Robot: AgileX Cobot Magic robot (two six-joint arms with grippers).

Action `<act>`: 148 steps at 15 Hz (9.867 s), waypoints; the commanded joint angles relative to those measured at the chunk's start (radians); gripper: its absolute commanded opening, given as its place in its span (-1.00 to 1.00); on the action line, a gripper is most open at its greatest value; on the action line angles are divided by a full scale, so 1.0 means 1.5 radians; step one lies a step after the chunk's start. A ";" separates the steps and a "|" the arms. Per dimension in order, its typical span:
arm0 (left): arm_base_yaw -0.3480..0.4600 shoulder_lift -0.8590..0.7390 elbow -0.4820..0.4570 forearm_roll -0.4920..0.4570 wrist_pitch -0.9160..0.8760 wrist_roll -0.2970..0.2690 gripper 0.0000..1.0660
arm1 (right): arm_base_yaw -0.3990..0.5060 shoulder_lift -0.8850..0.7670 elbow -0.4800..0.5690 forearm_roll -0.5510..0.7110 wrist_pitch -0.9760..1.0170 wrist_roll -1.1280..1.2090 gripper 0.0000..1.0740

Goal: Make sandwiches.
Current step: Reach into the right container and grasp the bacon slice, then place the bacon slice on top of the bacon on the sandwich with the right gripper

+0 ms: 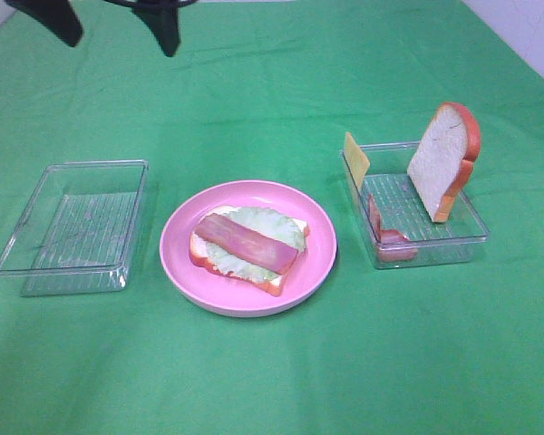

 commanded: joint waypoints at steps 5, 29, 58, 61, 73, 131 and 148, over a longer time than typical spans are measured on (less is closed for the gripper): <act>0.137 -0.242 0.277 0.049 0.071 0.002 0.89 | -0.003 -0.021 0.003 -0.002 -0.007 0.000 0.78; 0.209 -1.205 0.930 0.006 -0.090 0.093 0.89 | -0.003 -0.021 0.003 -0.002 -0.007 0.000 0.78; 0.333 -1.279 0.930 -0.005 -0.091 0.088 0.89 | -0.003 -0.017 0.003 0.000 -0.008 0.000 0.78; 0.333 -1.279 0.930 -0.005 -0.091 0.088 0.89 | -0.003 -0.017 0.003 0.000 -0.008 0.000 0.78; 0.333 -1.279 0.930 -0.005 -0.091 0.088 0.89 | -0.003 0.394 -0.180 -0.027 -0.081 -0.004 0.78; 0.333 -1.279 0.930 -0.005 -0.091 0.088 0.89 | 0.285 1.398 -0.738 -0.092 -0.003 0.255 0.16; 0.333 -1.279 0.930 -0.005 -0.091 0.088 0.89 | 0.285 1.356 -0.739 -0.103 0.025 0.196 -1.00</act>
